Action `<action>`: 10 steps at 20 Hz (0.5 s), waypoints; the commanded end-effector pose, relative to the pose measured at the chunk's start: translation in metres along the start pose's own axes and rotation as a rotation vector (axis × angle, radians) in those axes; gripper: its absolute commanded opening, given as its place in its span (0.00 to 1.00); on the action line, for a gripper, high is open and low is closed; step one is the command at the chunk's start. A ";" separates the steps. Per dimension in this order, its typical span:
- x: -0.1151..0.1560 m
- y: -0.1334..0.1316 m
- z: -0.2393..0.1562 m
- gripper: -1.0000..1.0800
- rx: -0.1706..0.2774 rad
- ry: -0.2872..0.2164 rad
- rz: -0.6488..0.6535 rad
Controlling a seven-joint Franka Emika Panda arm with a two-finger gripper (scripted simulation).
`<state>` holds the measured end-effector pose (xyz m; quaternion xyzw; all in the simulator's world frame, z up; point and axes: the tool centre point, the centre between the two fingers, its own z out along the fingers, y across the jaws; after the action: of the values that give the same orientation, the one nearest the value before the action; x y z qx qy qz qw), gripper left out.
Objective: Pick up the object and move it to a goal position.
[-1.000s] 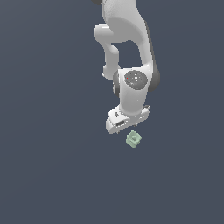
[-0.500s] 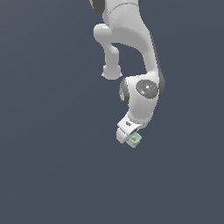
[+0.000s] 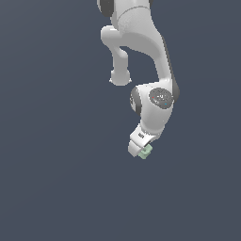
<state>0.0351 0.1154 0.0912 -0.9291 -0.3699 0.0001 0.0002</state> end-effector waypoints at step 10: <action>-0.001 -0.001 0.044 0.96 0.000 0.000 -0.005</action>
<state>0.0339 0.1156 0.0533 -0.9282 -0.3721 0.0005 0.0002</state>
